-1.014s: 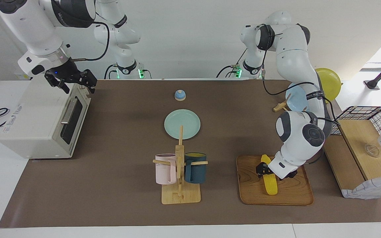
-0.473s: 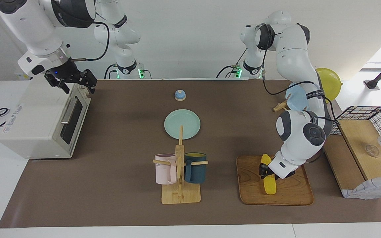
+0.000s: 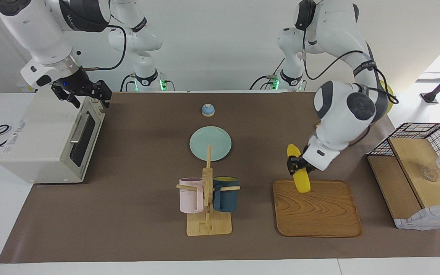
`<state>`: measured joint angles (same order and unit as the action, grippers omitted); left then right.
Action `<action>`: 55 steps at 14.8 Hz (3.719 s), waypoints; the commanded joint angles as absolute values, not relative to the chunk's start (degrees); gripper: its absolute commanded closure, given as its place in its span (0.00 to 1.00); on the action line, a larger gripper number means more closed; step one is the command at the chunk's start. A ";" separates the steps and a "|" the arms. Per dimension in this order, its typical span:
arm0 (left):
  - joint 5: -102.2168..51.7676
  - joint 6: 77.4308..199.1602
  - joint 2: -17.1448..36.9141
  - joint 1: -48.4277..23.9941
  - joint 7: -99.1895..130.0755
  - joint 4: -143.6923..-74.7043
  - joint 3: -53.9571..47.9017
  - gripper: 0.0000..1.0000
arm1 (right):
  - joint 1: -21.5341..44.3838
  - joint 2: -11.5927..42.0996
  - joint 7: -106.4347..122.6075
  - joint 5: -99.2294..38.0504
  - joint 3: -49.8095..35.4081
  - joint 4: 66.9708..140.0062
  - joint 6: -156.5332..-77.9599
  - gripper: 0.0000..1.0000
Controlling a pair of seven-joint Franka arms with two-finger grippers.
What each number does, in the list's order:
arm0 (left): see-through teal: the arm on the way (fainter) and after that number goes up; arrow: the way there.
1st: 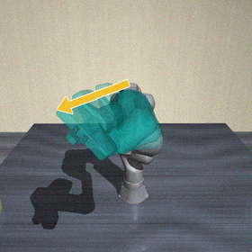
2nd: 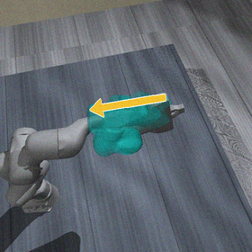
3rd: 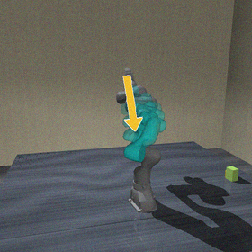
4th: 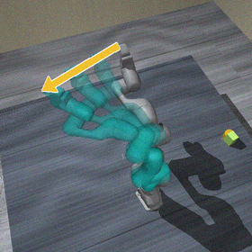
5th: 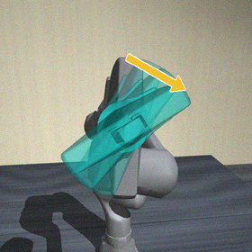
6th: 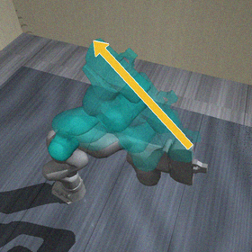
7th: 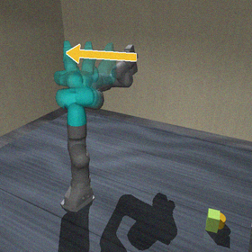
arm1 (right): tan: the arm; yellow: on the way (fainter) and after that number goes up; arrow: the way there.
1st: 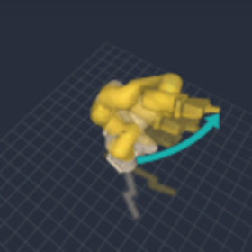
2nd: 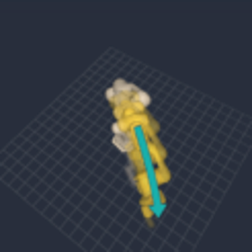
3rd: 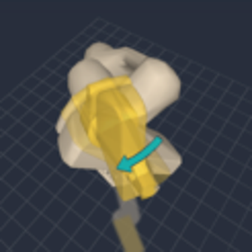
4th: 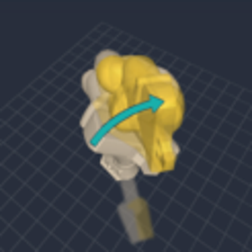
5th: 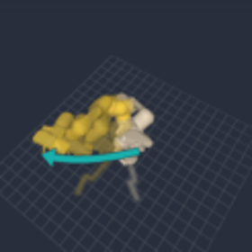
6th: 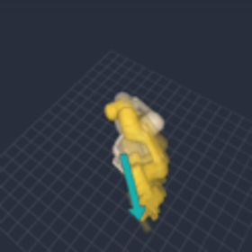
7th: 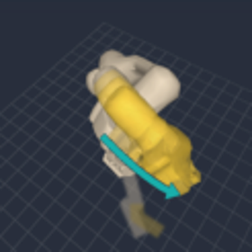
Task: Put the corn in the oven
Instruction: 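Lift the yellow corn off the wooden tray with the left gripper, then carry the corn onto the green plate and open the left gripper, then withdraw the left gripper while the right gripper reaches the oven door, then pull the toaster oven door open with the right gripper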
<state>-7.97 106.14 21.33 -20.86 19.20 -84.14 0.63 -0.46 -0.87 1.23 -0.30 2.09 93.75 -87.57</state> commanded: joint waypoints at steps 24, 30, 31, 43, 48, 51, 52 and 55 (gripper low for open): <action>-7.56 142.39 19.60 -49.66 46.76 -111.62 2.20 0.00 | -3.34 -8.00 10.28 7.73 1.76 115.49 -103.97 1.00; -7.56 126.05 7.84 -38.00 38.17 -111.18 2.20 0.00 | -7.29 -6.86 15.02 11.60 1.85 117.33 -108.71 1.00; -7.56 124.03 6.43 -34.92 35.97 -110.49 2.20 0.00 | -8.08 -6.68 15.20 11.60 1.85 117.86 -109.24 1.00; -2.46 90.99 -1.14 -7.82 2.55 -95.98 2.64 0.00 | -6.69 -3.79 12.76 10.72 1.76 121.03 -115.92 1.00; -2.55 87.89 -4.57 -7.56 2.37 -97.12 2.64 0.00 | -2.37 -1.23 8.09 8.09 1.76 121.72 -118.90 1.00; -2.55 89.55 -4.57 -7.56 2.46 -97.65 2.64 0.00 | -1.32 0.34 8.00 7.91 1.76 123.48 -122.94 1.00; -2.55 90.52 -4.48 -7.65 2.46 -97.39 2.72 0.00 | -1.32 1.13 8.00 7.91 1.76 123.92 -124.61 1.00; -2.55 93.86 -3.61 -7.65 2.20 -97.47 2.72 0.00 | -0.97 2.98 8.00 7.82 1.67 124.28 -127.43 1.00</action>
<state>-3.63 91.01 -3.50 -7.92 3.09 -96.43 2.91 0.63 -0.46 7.76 5.58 0.71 124.43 -121.80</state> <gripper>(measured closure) 0.000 0.991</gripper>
